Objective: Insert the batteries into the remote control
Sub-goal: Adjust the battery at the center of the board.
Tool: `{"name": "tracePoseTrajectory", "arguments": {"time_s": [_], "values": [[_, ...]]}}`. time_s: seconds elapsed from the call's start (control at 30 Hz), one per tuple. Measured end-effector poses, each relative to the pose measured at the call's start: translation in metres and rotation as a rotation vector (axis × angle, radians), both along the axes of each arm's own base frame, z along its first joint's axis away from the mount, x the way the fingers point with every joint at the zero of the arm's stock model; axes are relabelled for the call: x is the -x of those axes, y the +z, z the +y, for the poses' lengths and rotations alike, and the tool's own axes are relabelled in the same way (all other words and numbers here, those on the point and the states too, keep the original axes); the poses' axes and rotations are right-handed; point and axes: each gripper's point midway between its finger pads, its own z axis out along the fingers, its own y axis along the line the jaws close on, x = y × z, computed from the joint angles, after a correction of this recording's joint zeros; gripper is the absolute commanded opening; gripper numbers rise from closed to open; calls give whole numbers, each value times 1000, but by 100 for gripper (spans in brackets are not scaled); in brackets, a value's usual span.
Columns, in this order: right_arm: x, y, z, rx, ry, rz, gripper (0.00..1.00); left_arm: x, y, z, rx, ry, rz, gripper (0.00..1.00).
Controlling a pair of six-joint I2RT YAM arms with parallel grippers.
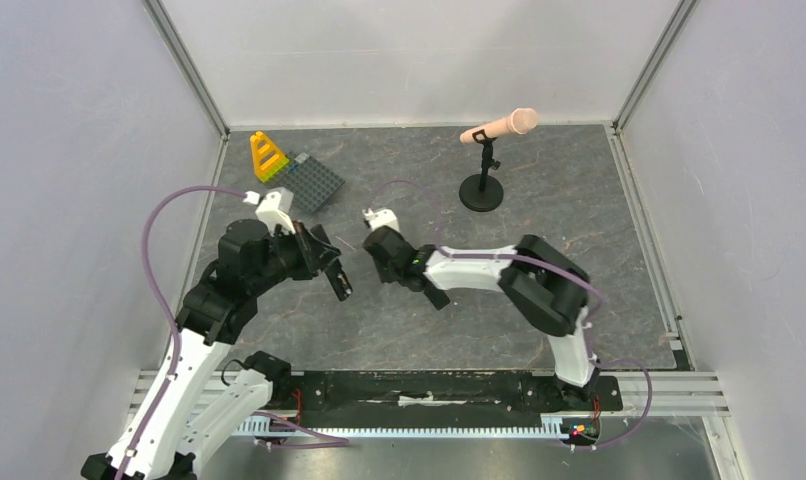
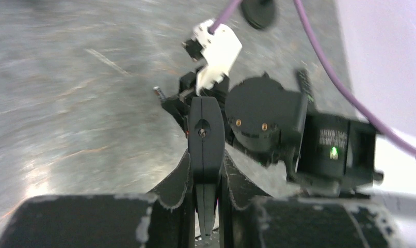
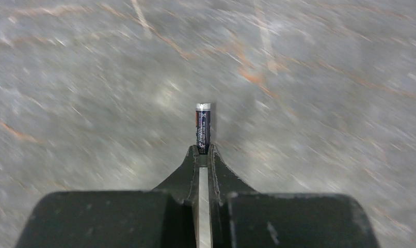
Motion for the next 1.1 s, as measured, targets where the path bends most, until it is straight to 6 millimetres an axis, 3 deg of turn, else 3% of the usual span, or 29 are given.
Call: {"name": "tracePoseTrajectory", "arguments": {"time_s": [0.13, 0.2, 0.4, 0.57, 0.7, 0.9, 1.1], "values": [[10, 23, -55, -39, -4, -4, 0, 13, 0, -36, 94, -238, -53, 2], [13, 39, -73, -70, 7, -28, 0, 19, 2, -48, 131, -331, -83, 2], [41, 88, -89, -186, 159, -114, 0, 27, 21, -70, 199, -516, -182, 2], [54, 102, -110, -173, 236, -164, 2, 26, 21, -79, 217, -586, -185, 2], [54, 89, -135, -78, 237, -158, 7, 25, 19, -82, 224, -607, -177, 2], [66, 40, -182, 162, 273, -64, 7, 24, 21, -84, 229, -619, -185, 2], [64, 8, -208, 380, 324, 45, 6, 22, 17, -85, 229, -620, -172, 2]]}}
